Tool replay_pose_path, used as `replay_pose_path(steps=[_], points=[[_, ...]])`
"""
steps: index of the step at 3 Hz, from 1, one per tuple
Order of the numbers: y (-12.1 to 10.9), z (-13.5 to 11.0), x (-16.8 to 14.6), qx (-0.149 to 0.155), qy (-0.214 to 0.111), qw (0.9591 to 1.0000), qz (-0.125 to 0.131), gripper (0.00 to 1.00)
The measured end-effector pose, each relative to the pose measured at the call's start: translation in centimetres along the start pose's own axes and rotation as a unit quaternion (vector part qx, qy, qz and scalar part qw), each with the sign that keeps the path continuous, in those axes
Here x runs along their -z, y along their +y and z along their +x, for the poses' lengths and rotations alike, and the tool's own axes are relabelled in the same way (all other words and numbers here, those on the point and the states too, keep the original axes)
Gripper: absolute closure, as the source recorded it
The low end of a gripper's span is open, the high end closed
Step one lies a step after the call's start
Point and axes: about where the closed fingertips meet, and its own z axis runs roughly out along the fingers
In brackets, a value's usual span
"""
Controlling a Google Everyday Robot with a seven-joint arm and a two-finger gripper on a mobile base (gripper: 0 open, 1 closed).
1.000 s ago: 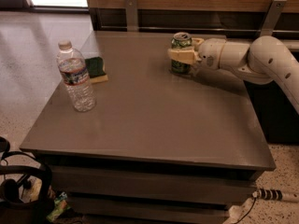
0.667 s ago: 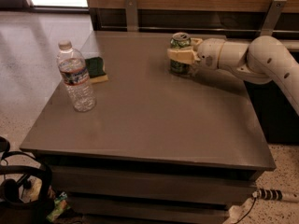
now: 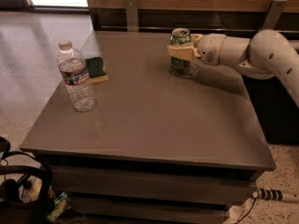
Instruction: Pick green can
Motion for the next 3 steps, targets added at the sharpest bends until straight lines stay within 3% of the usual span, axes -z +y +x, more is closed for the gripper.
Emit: replay_pose_path(steps=[3], points=[[0.2,-7.6,4.8,0.095,-0.006,0.9942,0.049,1.00]])
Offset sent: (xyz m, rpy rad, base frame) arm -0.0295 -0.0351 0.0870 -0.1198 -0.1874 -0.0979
